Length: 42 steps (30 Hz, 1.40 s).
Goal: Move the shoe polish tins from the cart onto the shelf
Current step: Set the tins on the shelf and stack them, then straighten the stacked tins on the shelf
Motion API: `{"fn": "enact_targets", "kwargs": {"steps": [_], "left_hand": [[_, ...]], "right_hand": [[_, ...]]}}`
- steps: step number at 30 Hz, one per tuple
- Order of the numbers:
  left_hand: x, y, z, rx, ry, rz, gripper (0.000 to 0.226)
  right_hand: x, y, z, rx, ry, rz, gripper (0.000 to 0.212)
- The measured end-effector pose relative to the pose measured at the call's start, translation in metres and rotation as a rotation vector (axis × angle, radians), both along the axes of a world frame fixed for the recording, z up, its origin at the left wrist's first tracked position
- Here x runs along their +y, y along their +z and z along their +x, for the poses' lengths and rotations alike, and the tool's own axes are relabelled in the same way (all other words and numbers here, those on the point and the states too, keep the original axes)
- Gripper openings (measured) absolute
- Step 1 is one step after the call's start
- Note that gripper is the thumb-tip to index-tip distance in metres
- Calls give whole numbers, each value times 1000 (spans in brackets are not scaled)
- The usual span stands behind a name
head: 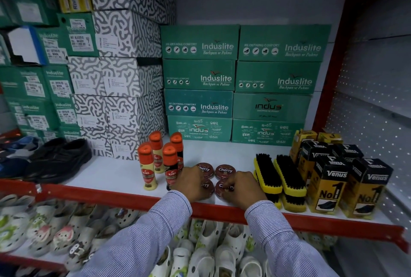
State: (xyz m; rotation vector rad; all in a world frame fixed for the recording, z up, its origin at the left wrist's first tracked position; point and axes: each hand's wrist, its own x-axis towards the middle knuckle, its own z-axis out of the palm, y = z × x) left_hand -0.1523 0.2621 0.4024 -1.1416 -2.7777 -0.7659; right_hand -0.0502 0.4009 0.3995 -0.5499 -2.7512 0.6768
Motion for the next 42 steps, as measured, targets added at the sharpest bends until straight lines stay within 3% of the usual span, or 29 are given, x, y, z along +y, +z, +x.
{"fn": "enact_targets", "kwargs": {"steps": [14, 18, 21, 23, 25, 30, 36, 42], "left_hand": [[0, -2, 3, -14, 19, -23, 26], [10, 9, 12, 70, -30, -61, 11], [31, 19, 29, 167, -109, -34, 15], [52, 19, 42, 174, -195, 7, 39], [73, 15, 57, 157, -283, 25, 57], [106, 5, 80, 141, -426, 29, 56], [112, -1, 80, 199, -448, 27, 49], [108, -12, 79, 258, -439, -52, 58]], "right_hand": [[-4, 3, 5, 6, -15, 9, 29], [3, 15, 19, 151, -62, 93, 34], [25, 28, 38, 254, -125, 197, 37], [43, 36, 55, 272, -196, 237, 37], [58, 39, 72, 212, -263, 240, 38], [74, 28, 96, -16, -291, 217, 34], [77, 17, 101, 7, -273, 227, 37], [78, 10, 101, 17, -267, 254, 37]]}}
